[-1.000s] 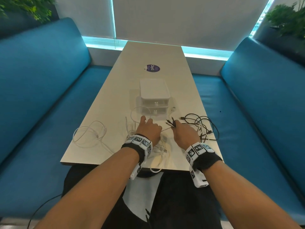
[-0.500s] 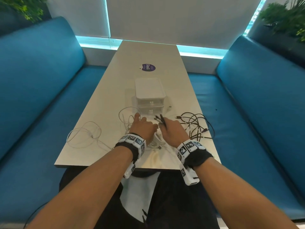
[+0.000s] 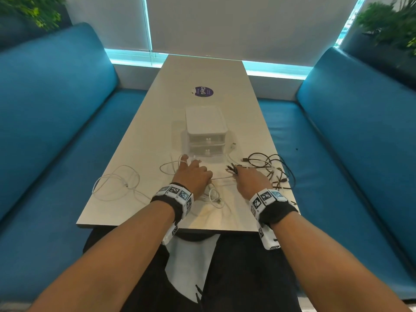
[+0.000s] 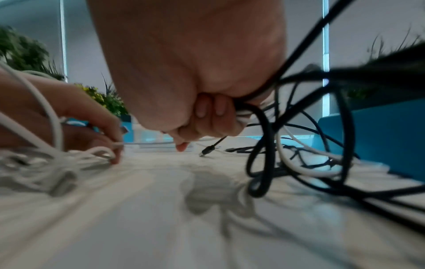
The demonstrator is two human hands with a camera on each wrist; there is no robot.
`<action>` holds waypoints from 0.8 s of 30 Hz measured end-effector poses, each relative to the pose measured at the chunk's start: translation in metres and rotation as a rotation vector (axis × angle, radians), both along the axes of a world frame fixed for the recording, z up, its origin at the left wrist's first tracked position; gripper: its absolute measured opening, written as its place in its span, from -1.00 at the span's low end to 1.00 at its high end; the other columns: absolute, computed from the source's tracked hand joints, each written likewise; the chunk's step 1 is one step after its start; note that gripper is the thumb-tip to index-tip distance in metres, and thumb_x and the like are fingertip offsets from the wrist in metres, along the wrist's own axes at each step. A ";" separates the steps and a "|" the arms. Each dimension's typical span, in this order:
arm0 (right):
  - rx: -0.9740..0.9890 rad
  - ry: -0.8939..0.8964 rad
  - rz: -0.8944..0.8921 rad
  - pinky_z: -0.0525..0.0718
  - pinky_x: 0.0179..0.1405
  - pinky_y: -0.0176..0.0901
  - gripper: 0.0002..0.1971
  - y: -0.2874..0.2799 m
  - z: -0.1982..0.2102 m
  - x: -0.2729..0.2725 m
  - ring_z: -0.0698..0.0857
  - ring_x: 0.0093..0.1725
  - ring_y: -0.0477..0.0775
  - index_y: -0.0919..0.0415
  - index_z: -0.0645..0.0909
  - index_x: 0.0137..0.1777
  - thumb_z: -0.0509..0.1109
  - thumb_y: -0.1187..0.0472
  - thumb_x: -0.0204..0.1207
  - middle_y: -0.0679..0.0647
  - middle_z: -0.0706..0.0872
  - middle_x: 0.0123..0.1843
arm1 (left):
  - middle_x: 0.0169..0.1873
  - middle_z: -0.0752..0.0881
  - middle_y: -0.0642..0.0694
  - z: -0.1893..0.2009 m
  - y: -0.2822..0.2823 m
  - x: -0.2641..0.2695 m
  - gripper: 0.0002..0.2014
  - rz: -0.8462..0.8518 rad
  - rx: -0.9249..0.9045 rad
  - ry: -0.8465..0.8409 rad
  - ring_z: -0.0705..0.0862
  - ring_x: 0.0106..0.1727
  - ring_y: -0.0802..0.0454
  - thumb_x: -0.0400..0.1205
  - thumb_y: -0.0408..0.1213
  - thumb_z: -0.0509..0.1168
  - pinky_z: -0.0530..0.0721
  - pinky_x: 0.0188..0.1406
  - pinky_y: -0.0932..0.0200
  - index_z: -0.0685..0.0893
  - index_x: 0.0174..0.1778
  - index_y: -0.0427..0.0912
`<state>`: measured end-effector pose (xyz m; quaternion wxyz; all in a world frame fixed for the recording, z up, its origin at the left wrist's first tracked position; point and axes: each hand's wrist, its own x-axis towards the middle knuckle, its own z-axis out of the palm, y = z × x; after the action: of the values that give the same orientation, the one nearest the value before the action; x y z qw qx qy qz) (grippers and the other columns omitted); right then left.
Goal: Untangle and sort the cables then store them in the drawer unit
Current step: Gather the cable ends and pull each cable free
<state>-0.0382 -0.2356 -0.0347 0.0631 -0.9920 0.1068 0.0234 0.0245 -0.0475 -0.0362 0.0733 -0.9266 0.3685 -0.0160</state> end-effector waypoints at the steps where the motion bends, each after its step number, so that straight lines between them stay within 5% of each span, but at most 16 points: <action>1: -0.046 -0.004 -0.041 0.71 -0.04 0.08 -0.75 -0.008 0.001 -0.002 0.74 0.03 0.28 0.12 0.56 0.25 0.10 0.14 0.73 0.19 0.73 0.11 | 0.14 0.71 0.08 -0.001 0.001 0.001 -0.77 0.016 -0.003 0.018 0.48 0.40 -0.13 0.79 -0.12 0.08 0.12 0.48 -0.49 0.63 0.19 0.06; 7: -0.018 -0.031 -0.143 0.56 -0.19 -0.03 -0.77 -0.015 0.008 -0.007 0.73 -0.01 0.25 0.12 0.56 0.22 0.09 0.17 0.72 0.17 0.72 0.05 | 0.15 0.65 0.06 -0.004 -0.001 0.003 -0.80 0.060 -0.028 0.125 0.46 0.36 -0.14 0.81 -0.16 0.06 0.36 0.30 -0.44 0.57 0.23 0.05; 15: 0.224 -0.022 0.079 0.66 -0.15 0.06 -0.75 0.032 0.006 0.009 0.71 -0.07 0.30 0.17 0.59 0.11 0.15 0.05 0.72 0.22 0.72 -0.05 | 0.20 0.65 -0.02 0.011 -0.008 -0.002 -0.74 0.067 -0.019 0.174 0.38 0.49 -0.17 0.73 -0.34 0.10 0.36 0.31 -0.41 0.56 0.24 0.02; 24: 0.153 -0.044 -0.124 0.63 -0.07 0.02 -0.73 -0.002 0.010 0.006 0.70 0.04 0.28 0.14 0.59 0.21 0.14 0.03 0.75 0.19 0.70 0.09 | 0.22 0.64 -0.03 0.006 0.004 0.007 -0.70 0.025 -0.041 0.159 0.45 0.41 -0.15 0.83 -0.06 -0.01 0.42 0.31 -0.33 0.57 0.26 -0.04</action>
<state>-0.0319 -0.2381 -0.0246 0.1425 -0.9761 0.1642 0.0057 0.0317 -0.0437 -0.0299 0.0248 -0.9308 0.3611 0.0508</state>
